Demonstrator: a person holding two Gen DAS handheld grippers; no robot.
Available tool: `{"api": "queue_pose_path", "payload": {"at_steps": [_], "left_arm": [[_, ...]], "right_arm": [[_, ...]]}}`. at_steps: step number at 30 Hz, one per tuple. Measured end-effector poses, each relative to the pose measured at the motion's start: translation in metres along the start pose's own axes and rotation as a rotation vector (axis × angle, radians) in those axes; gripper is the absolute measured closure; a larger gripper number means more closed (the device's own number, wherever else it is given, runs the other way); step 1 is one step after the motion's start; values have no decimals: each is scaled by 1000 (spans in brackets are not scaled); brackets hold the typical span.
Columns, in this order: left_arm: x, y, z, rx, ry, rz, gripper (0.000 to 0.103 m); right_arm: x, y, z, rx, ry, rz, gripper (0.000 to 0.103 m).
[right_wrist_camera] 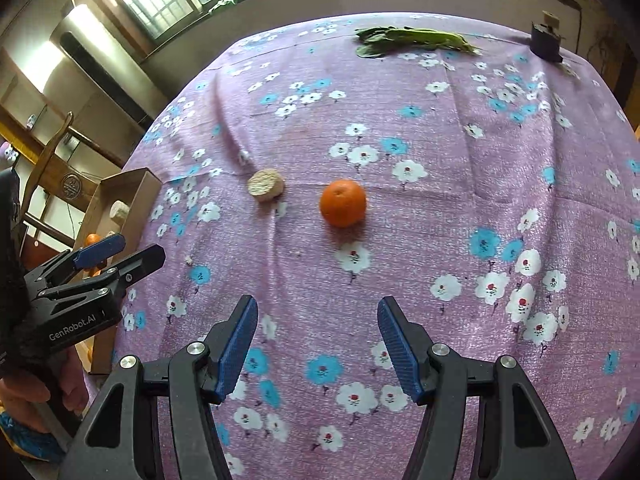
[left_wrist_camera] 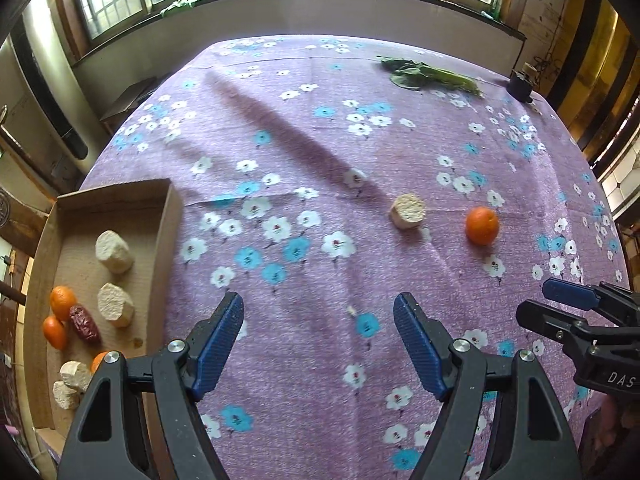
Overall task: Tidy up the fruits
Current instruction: 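Move both open tools back over the last slice and orange, then grasp the last rice cake slice with left tool while right tool grasps the orange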
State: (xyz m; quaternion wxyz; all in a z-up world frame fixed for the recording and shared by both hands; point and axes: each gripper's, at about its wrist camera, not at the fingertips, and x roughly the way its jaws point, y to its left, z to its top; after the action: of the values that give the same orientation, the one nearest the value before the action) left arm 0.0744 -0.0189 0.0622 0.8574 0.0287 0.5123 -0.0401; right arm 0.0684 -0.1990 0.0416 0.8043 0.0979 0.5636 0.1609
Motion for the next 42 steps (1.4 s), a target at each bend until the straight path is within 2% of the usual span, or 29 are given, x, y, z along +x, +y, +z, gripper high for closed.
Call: {"api": "queue_pose_path", "payload": {"at_steps": [21, 33, 42], "left_arm": [[36, -25, 28, 56, 32, -42, 27], [59, -39, 47, 60, 39, -109, 27], [72, -51, 56, 69, 18, -120, 27]], "right_arm": [[9, -15, 18, 8, -3, 24, 36], [19, -25, 24, 24, 2, 37, 36], [25, -27, 33, 19, -5, 41, 36]]}}
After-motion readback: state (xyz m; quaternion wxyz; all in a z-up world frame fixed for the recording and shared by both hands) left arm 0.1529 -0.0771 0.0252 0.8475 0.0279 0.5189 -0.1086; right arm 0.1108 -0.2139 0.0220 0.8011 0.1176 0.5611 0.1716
